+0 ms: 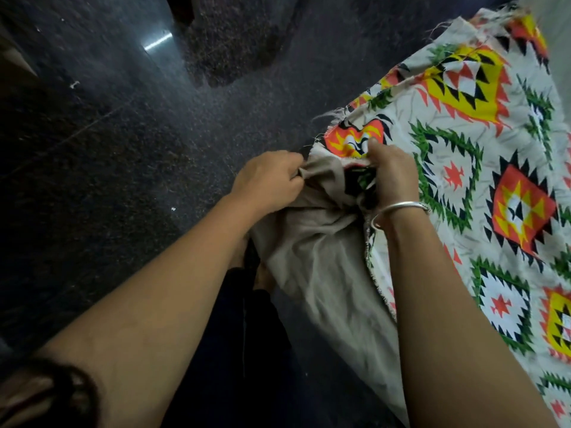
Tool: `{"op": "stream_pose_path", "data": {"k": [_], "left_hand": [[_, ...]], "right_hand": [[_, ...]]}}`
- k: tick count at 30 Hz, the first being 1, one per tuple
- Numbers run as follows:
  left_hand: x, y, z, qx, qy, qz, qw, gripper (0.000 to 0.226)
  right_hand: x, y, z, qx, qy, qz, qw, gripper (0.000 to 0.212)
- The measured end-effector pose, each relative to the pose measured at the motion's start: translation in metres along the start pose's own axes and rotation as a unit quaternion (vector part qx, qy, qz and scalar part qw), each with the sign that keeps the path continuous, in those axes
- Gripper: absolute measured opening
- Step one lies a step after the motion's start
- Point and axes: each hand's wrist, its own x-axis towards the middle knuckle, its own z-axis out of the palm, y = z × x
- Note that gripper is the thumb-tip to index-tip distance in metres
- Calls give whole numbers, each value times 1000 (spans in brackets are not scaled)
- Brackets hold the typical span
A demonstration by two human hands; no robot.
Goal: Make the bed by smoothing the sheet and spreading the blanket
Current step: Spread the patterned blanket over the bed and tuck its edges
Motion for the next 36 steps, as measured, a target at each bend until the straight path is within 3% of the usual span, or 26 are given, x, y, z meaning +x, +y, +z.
{"op": "stream_pose_path", "data": {"k": [2, 4, 6, 8, 12, 14, 15, 17, 20, 23, 25, 26, 27, 29, 31, 33, 36], "left_hand": [[-3, 1, 2, 1, 49, -42, 998, 17], [-2, 9, 8, 34, 67, -67, 995, 10], [0, 16, 13, 61, 80, -76, 992, 27], [4, 17, 14, 49, 78, -90, 992, 35], [16, 12, 7, 64, 25, -110, 992, 35], [18, 9, 3, 74, 14, -123, 990, 24], [19, 7, 3, 71, 6, -133, 989, 24], [22, 5, 1, 49, -5, -148, 988, 28], [25, -6, -3, -28, 83, -206, 975, 37], [30, -41, -5, -73, 220, -342, 911, 45], [34, -57, -9, -139, 255, -439, 850, 44], [36, -57, -9, -138, 263, -455, 839, 39], [39, -51, -10, -106, 264, -436, 854, 34], [44, -28, -4, -38, 238, -263, 934, 34], [50, 1, 11, -82, 115, -76, 987, 45], [57, 24, 28, -93, -37, -39, 994, 54], [66, 34, 42, 1, -93, -67, 993, 36]], "right_hand": [[-7, -5, -4, -141, -50, -65, 987, 29], [-11, -6, -6, -384, -114, -94, 911, 49], [-9, -3, -3, -479, -96, -130, 863, 26], [-11, -3, -2, -478, -35, -147, 865, 7], [-12, 5, -6, -381, 8, -126, 916, 22], [-12, 4, -14, -287, 33, -98, 952, 13], [-11, 4, -16, -228, 55, -86, 968, 6], [-9, 0, -15, -74, 102, -55, 991, 12], [-6, -7, -11, 184, 134, -22, 974, 12], [-12, -11, -12, 202, 129, -80, 968, 33], [-14, -9, -14, 179, 120, -120, 969, 33], [-12, -6, -14, 170, 117, -129, 970, 33], [-11, -4, -14, 167, 112, -132, 971, 31], [-11, -1, -10, 168, 93, -129, 973, 26], [-10, 1, -5, 170, 76, -123, 975, 24], [-9, 3, -2, 169, 60, -131, 975, 25], [-5, 5, 0, 154, 35, -144, 977, 25]]}}
